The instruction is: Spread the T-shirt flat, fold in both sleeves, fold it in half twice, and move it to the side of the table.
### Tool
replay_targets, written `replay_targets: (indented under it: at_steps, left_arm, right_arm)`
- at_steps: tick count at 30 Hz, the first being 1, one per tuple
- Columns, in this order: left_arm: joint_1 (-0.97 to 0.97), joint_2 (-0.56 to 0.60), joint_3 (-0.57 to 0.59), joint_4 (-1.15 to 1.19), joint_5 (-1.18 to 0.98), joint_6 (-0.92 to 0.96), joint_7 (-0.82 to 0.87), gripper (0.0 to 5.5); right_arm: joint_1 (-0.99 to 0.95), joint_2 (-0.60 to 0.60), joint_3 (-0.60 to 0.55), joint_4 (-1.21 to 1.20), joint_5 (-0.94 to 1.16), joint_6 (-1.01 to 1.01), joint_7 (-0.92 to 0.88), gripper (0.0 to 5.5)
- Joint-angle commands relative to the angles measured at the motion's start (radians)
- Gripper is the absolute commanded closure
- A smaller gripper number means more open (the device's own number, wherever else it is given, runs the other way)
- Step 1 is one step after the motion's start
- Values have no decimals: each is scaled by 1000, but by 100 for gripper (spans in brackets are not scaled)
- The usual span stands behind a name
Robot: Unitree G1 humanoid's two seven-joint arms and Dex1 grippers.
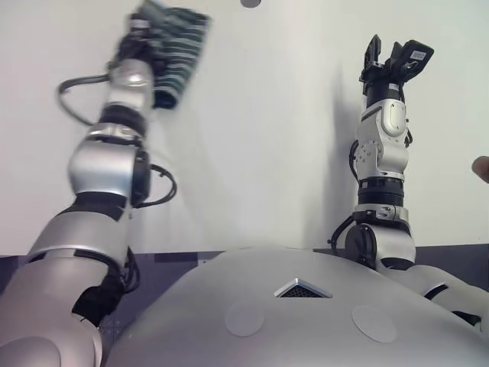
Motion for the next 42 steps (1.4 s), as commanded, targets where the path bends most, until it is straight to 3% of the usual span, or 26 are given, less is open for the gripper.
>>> replay_targets:
  at_steps: [1, 4, 7, 9, 11, 14, 18, 26, 32, 36, 42]
  left_arm:
    - [7, 13, 151, 15, -78, 19, 47, 154]
    - [-110, -20, 207, -72, -105, -124, 3, 154]
    - [-26, -100, 194, -632, -115, -314, -1, 154]
    - [175, -216, 90, -1075, -112, -315, 5, 154]
    - [345, -321, -45, -1258, -65, -290, 13, 154]
    - [439, -414, -125, -1297, -36, -234, 21, 154]
    - [381, -430, -93, -1354, -21, -185, 3, 154]
    - [284, -385, -90, -1298, 62, -99, -68, 154]
    - [283, -416, -43, -1205, 101, -103, 7, 154]
    - [356, -468, -65, -996, 104, -243, -10, 154]
    - [379, -528, -25, -1091, 110, -331, 66, 154]
  right_arm:
    - [-41, 10, 18, 38, -38, -51, -24, 299]
    - [-107, -11, 35, -26, -108, -155, -68, 299]
    - [-184, -74, 54, -196, -186, -209, -72, 299]
    - [-188, -88, 74, -257, -182, -156, -38, 299]
    - [-172, -64, 99, -247, -167, -90, -21, 299]
    - [-170, -28, 167, -228, -193, -94, -8, 299]
    - [-150, -33, 245, -246, -296, -172, -14, 299]
    - [-202, 12, 188, -157, -307, -182, -132, 299]
    - [-241, 21, 201, -75, -308, -171, -120, 299]
    - [-204, 0, 221, 105, -326, -188, -98, 299]
    - [-183, 5, 228, 30, -311, -207, -89, 299]
